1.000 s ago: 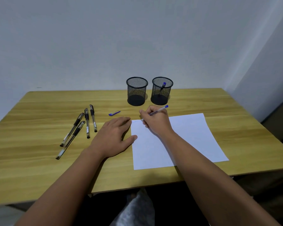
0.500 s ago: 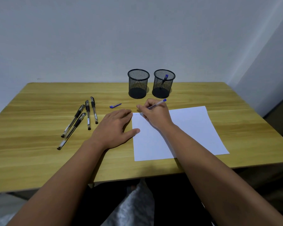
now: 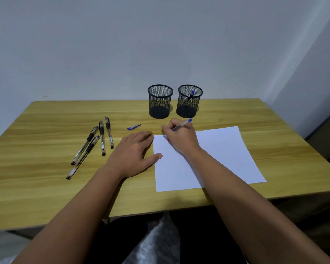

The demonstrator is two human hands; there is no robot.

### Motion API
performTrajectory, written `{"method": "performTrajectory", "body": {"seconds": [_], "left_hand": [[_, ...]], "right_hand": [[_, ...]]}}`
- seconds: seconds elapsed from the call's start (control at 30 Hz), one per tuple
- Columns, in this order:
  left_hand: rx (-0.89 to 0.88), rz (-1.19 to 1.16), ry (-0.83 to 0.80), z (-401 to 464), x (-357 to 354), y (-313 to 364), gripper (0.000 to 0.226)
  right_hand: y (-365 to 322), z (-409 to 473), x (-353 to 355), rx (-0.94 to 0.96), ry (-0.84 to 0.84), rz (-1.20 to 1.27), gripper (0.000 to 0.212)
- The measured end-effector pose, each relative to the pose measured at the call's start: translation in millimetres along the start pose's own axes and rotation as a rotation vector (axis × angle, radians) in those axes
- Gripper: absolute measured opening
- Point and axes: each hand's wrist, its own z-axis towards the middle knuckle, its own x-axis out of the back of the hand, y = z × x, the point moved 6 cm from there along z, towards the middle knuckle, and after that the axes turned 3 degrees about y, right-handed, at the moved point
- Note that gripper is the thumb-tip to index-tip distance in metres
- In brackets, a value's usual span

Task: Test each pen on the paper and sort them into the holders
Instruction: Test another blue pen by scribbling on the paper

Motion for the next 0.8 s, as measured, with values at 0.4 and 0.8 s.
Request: {"method": "performTrajectory", "body": {"seconds": [0.4,0.8], "left_hand": [[0.005,0.001,0.0,0.7,-1.0,0.2,0.081],[0.005,0.01,-0.006,1.5,-0.3,-0.3,0.082]], "right_hand": [[-0.1,0.5,5.3,0.016,0.048,-0.041,0.039],[-3.1,0.6,8.8,0.041,0.094,-0.073,0.039]]}}
